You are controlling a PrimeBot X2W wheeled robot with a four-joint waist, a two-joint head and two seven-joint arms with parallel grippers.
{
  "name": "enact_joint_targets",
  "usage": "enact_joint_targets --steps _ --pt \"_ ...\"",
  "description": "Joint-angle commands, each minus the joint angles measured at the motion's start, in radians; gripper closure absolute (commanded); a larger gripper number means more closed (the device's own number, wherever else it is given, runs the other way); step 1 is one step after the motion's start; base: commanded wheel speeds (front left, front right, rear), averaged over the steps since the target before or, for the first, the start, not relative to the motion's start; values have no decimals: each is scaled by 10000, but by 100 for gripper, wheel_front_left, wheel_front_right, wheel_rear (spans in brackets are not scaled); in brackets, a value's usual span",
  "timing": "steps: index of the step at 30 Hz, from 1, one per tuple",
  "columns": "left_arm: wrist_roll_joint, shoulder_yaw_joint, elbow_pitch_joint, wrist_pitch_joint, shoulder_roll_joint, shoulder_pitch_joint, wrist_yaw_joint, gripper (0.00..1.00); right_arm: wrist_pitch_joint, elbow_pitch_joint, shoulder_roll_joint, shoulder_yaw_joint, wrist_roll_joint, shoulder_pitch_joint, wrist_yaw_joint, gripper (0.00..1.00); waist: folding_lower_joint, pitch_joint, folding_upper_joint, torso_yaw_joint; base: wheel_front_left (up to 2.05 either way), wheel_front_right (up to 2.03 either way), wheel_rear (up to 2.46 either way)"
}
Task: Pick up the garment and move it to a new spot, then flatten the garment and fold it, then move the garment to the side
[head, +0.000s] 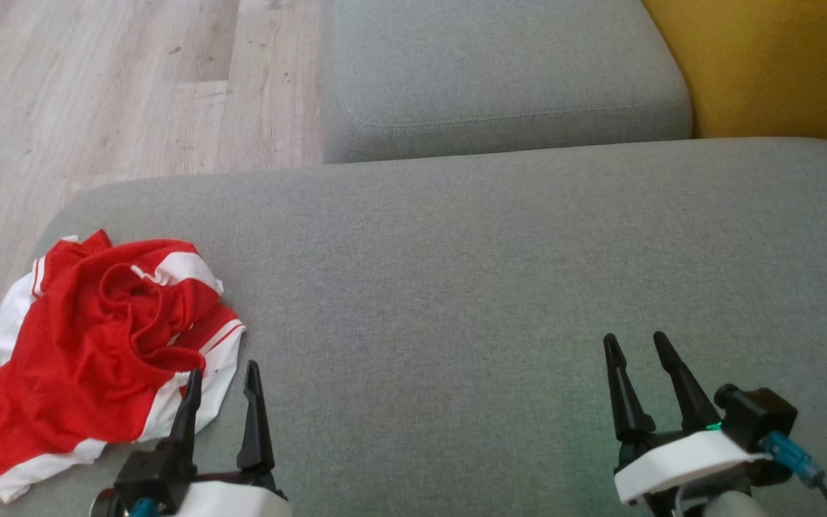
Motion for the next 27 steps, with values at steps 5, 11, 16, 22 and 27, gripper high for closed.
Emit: enact_joint_targets --steps 5,11,16,22,27 --pt "732 269 -334 -267 -73 -270 38 0 -301 -372 -76 217 -700 -147 67 0 0 -60 0 -22 0 0 0" --pt "1448 353 -421 -443 -181 -167 9 0 -478 -331 -81 247 -1406 -93 71 0 0 -156 0 -59 0 0 0" --pt "2025 401 -374 -590 -247 -77 -35 0 -626 -302 -84 291 -1985 -50 74 0 0 -218 0 -85 0 0 0" --pt "2803 396 -360 -766 -297 9 -59 0 -803 -302 -88 375 -2734 3 78 0 0 -314 0 -88 0 0 0" --pt "2932 444 -325 -789 -325 51 -84 0 -826 -277 -89 381 -2794 48 79 0 0 -374 0 -54 0 0 0"
